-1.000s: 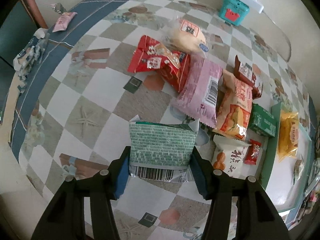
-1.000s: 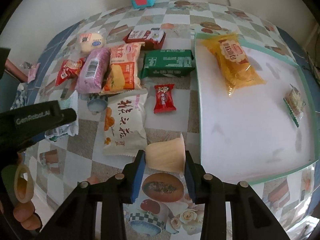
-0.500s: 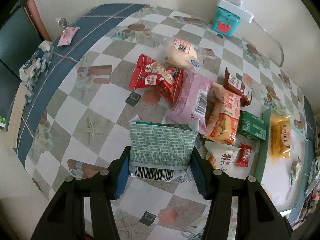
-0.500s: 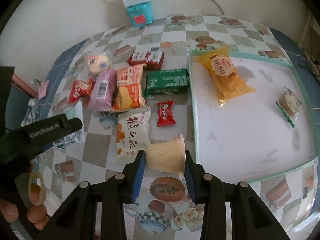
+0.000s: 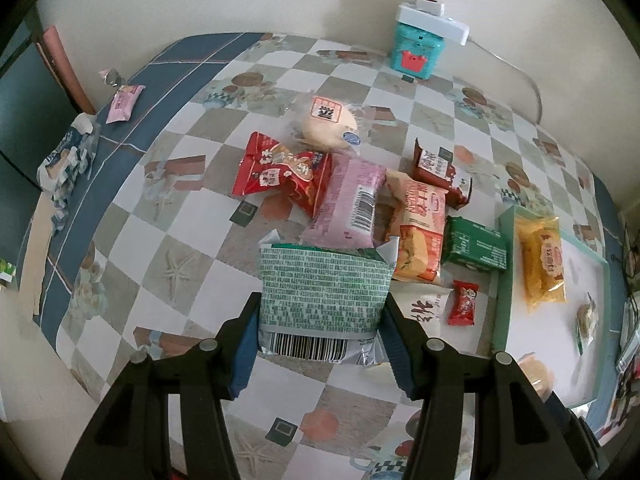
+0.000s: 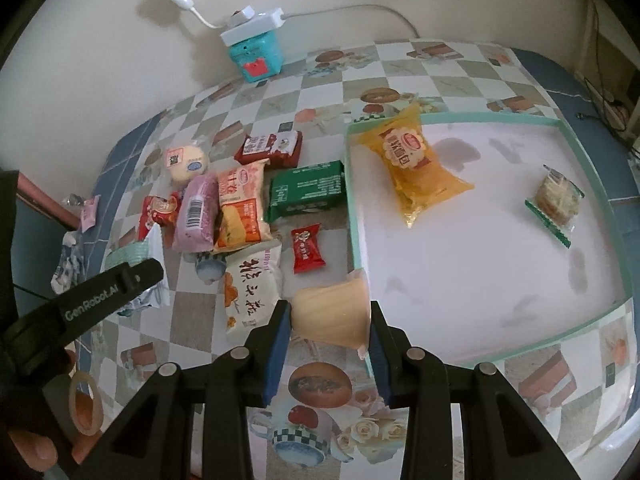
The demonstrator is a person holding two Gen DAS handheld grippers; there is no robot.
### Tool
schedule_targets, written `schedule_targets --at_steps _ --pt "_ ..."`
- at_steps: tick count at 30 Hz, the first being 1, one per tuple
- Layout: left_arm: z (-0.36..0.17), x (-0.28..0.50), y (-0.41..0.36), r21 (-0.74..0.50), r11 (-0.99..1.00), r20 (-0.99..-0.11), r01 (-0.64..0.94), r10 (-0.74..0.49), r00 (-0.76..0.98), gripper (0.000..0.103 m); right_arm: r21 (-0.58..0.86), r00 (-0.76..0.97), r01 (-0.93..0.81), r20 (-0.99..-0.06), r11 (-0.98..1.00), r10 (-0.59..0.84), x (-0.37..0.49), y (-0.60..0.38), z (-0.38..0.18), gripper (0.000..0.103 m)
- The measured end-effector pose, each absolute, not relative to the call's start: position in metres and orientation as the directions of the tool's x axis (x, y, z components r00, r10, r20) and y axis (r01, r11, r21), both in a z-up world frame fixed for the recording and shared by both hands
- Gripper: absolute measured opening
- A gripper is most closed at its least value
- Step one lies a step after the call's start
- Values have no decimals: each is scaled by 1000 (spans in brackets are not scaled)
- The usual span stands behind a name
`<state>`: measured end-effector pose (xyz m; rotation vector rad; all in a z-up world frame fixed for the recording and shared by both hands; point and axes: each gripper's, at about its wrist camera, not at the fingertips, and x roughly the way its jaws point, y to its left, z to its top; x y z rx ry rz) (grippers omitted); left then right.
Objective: Organize snacks
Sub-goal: 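Carry both items over the tray and release them inside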
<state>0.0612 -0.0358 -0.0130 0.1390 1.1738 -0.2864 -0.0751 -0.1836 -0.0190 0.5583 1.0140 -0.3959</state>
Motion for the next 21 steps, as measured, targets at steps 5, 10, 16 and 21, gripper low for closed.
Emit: schedule_targets --at_steps 5,10,16,21 --pt "-10 54 -45 -40 946 -918 323 -162 362 58 268 494 588 -866 763 -76 -86 -198 -15 39" --pt "-5 34 -75 -45 907 -910 418 -210 357 58 242 464 701 -869 671 -172 -114 -235 -17 39" --pt "-4 -4 -128 4 832 -898 555 -241 367 58 230 392 822 -892 522 -224 -156 -286 -34 39" --pt "-10 -32 -164 -6 767 -897 642 -288 335 58 209 345 878 -900 431 -267 -179 -315 -39 39"
